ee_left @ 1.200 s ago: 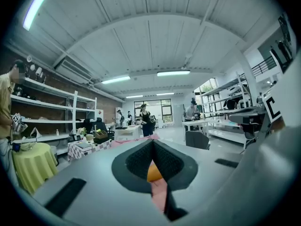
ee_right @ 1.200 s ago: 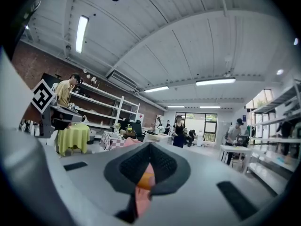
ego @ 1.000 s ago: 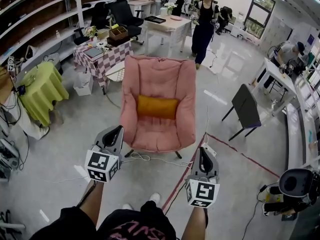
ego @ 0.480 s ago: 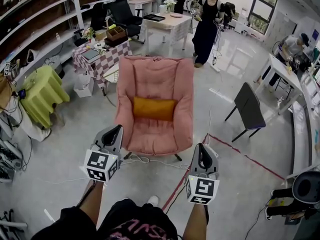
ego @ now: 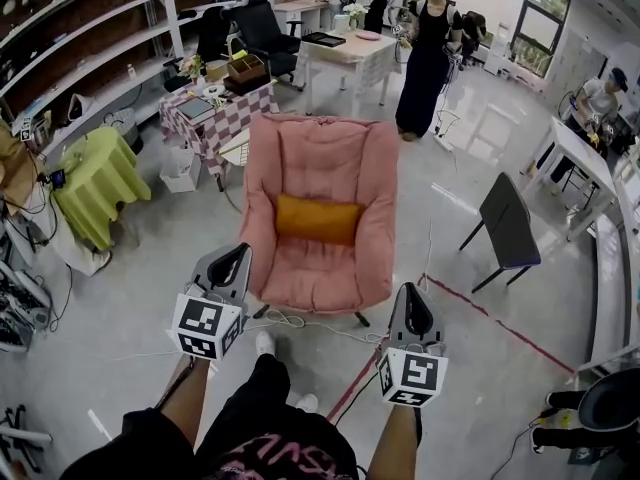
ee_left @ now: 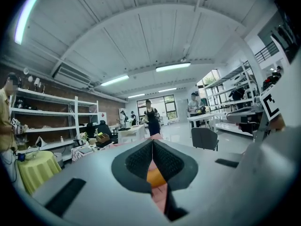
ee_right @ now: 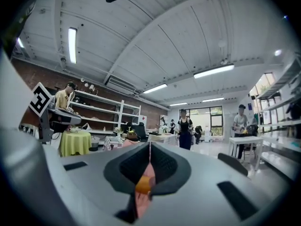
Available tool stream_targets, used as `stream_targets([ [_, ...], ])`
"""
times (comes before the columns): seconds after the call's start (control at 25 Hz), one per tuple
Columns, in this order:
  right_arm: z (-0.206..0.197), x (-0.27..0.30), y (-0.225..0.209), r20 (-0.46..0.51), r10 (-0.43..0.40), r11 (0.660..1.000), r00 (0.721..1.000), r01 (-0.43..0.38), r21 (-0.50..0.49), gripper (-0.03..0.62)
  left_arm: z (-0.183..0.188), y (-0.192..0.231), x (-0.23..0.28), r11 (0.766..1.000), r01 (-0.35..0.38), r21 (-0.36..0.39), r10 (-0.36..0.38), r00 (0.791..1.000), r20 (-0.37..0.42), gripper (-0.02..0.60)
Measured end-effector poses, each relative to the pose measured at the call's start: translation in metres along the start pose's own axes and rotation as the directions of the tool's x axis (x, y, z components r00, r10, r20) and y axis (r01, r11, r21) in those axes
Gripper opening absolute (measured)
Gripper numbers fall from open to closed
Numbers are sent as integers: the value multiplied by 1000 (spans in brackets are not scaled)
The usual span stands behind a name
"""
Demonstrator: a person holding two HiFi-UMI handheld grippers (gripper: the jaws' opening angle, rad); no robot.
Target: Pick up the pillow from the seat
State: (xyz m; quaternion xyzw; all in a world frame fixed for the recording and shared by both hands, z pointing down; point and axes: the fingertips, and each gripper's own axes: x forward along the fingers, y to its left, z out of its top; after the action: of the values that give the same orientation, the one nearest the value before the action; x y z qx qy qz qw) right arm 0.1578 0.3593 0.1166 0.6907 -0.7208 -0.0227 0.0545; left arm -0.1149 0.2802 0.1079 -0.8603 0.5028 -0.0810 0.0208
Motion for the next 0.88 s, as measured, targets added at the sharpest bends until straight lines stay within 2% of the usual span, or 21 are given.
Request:
stream_targets([
  [0.12, -4, 2, 3, -6, 9, 1000, 1000, -9, -19, 21, 0, 1, 2, 999, -6, -32, 7, 1000, 15, 11],
  [0.24, -3, 9, 6, -5, 15, 999, 1000, -15, -32, 21, -1, 5, 7, 999, -7, -34, 8, 1000, 20, 11],
  [0.6, -9, 36, 14, -27, 16, 999, 1000, -17, -40, 21, -18, 21, 30, 998, 4, -63, -4, 1000, -5, 11],
  [0.76, -15, 55, 20, -41, 15, 994, 999, -20, -112, 21, -27, 28, 47, 997, 11, -70, -12, 1000, -13, 11],
  [0.88, -16, 73, 26, -37, 31, 996, 999, -34, -79, 21, -38, 39, 62, 997, 15, -78, -18, 999, -36, 11],
])
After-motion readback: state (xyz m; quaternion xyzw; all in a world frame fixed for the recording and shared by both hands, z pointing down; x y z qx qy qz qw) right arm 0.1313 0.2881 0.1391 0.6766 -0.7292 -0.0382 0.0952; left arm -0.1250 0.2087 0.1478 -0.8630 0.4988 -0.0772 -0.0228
